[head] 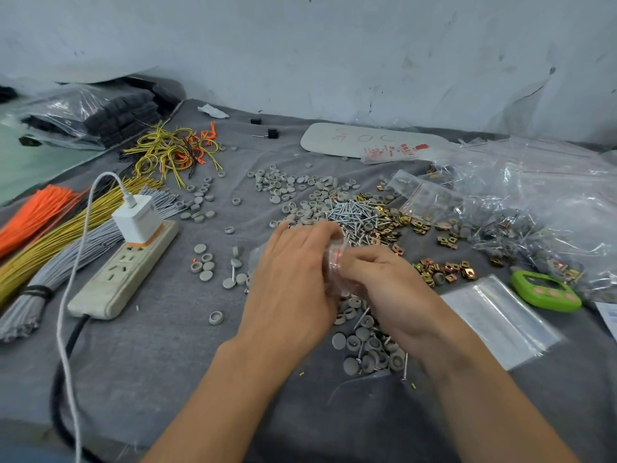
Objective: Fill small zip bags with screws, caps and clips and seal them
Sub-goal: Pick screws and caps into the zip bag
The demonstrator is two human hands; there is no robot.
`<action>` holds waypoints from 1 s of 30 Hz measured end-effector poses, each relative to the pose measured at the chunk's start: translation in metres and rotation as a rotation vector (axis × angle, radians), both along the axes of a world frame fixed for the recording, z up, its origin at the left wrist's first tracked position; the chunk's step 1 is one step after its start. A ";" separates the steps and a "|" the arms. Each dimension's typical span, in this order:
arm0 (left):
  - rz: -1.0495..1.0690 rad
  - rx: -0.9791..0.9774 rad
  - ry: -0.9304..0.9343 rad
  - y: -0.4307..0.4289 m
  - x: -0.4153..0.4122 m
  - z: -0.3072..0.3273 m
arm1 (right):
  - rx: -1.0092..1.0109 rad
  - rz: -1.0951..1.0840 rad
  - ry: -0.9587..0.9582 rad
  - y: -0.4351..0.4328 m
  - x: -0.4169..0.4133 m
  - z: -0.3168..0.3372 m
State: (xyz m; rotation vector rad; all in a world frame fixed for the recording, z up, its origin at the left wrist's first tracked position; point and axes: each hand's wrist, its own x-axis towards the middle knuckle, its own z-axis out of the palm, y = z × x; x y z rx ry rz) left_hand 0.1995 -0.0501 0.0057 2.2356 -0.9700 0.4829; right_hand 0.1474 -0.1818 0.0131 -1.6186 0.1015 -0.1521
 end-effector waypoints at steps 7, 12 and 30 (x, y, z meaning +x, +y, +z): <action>0.190 -0.019 0.026 0.003 0.008 0.000 | -0.487 -0.554 -0.004 -0.015 0.006 -0.001; 0.225 0.018 0.018 0.007 0.010 0.000 | -1.120 -0.327 0.248 -0.014 0.014 -0.019; 0.260 0.164 0.035 0.010 0.013 -0.002 | -0.938 -0.552 0.082 -0.004 0.008 -0.012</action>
